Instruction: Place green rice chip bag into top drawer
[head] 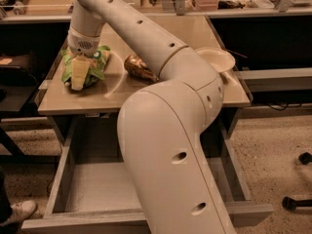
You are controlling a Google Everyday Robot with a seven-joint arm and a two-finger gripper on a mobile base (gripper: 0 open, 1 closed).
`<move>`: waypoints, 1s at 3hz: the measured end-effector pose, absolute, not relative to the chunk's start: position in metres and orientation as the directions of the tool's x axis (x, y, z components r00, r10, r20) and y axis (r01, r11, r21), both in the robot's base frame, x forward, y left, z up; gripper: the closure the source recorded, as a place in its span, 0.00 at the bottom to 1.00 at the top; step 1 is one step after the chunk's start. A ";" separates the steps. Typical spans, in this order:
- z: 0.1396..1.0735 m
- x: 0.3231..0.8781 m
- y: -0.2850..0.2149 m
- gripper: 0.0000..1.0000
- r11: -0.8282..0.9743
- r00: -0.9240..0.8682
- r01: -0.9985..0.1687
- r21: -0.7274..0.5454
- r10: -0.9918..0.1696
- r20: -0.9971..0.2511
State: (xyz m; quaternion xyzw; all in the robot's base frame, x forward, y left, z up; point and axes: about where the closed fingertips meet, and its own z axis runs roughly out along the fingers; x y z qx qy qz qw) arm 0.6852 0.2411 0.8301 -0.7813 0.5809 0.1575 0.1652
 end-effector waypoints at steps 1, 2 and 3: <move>0.830 0.685 0.241 0.86 -0.271 0.276 -0.960 -0.075 -0.856 -0.438; 0.832 0.689 0.245 1.00 -0.280 0.293 -0.955 -0.097 -0.847 -0.443; 0.861 0.698 0.244 1.00 -0.289 0.340 -0.940 -0.180 -0.825 -0.452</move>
Offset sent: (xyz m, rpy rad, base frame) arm 0.0067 0.0021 0.0121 0.0173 -0.0407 0.0258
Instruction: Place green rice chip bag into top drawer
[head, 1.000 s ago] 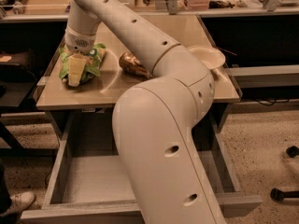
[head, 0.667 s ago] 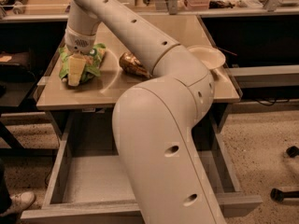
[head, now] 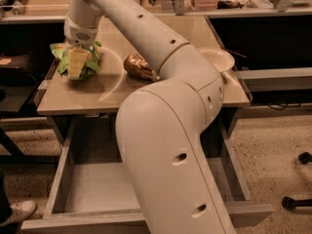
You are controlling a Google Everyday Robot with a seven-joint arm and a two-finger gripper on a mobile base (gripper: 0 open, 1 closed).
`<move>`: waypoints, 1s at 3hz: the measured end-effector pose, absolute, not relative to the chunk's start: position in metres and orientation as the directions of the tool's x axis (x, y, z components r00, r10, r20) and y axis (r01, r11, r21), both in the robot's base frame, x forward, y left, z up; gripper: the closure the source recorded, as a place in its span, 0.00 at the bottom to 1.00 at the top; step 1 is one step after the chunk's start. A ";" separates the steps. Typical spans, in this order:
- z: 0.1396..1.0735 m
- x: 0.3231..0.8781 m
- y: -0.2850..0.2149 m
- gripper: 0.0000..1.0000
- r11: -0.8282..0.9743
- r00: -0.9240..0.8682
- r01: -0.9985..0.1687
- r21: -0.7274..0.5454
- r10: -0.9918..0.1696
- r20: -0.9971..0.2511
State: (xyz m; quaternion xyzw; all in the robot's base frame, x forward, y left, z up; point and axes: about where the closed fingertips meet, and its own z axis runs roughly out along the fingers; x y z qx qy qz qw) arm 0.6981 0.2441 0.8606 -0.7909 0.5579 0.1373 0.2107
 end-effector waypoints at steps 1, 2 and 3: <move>0.884 0.702 0.241 1.00 -0.288 0.369 -0.927 -0.240 -0.812 -0.452; 0.892 0.705 0.238 1.00 -0.276 0.375 -0.923 -0.268 -0.800 -0.468; 0.919 0.708 0.234 1.00 -0.282 0.425 -0.896 -0.344 -0.769 -0.476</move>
Offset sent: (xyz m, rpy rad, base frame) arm 0.0077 -0.0167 0.0462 0.0918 -0.1054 -0.0132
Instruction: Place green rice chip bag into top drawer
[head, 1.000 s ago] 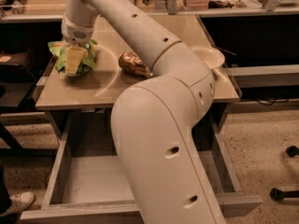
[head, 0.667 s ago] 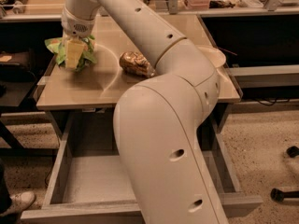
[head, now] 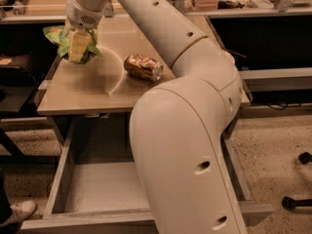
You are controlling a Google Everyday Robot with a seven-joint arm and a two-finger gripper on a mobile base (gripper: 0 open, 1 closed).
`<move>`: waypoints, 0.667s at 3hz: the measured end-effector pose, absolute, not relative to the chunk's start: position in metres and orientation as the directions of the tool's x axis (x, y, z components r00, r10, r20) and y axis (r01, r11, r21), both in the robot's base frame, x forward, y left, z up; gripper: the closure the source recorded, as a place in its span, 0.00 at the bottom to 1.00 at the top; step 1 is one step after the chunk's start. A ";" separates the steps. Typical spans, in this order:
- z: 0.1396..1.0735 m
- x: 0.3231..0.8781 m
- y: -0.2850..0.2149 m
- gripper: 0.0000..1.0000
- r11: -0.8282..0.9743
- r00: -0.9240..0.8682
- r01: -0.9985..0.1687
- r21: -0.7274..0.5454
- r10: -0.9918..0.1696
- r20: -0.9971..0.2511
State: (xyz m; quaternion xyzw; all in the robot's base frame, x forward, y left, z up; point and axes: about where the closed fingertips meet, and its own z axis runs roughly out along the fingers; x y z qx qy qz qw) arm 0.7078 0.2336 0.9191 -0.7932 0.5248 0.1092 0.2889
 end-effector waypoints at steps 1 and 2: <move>0.947 0.692 0.207 1.00 -0.261 0.429 -0.888 -0.377 -0.763 -0.483; 0.957 0.660 0.172 1.00 -0.225 0.391 -0.904 -0.365 -0.778 -0.491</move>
Offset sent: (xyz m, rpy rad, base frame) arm -0.1128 -0.1212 0.0240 -0.0112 0.0406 -0.1151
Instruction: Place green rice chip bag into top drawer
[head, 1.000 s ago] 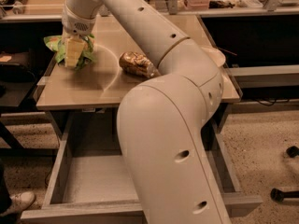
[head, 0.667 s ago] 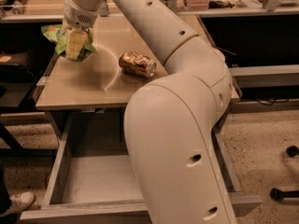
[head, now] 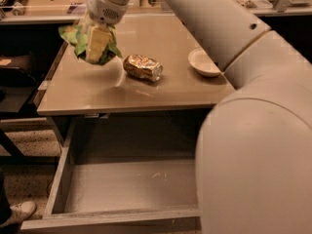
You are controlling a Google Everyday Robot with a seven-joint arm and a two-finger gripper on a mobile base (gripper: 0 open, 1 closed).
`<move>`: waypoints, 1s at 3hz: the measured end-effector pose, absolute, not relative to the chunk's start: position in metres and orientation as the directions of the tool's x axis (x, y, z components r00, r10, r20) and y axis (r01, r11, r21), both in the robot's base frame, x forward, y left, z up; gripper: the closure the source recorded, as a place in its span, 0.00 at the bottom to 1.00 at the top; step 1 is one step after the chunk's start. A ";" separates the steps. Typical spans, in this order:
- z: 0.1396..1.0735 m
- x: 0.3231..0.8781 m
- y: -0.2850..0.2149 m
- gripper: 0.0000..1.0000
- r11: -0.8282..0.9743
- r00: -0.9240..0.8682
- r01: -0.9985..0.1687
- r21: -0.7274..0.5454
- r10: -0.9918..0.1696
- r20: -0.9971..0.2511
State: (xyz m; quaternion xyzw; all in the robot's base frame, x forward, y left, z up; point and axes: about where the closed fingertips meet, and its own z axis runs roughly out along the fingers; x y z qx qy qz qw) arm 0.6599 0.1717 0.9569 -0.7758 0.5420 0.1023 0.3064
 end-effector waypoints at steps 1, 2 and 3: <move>0.959 0.620 0.132 1.00 -0.161 0.321 -0.928 -0.336 -0.803 -0.502; 0.927 0.605 0.112 1.00 -0.164 0.285 -0.945 -0.282 -0.835 -0.471; 0.927 0.606 0.117 1.00 -0.171 0.292 -0.944 -0.283 -0.832 -0.472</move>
Offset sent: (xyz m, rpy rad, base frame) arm -0.0352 -0.0341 0.0030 0.0022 0.0259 -0.0600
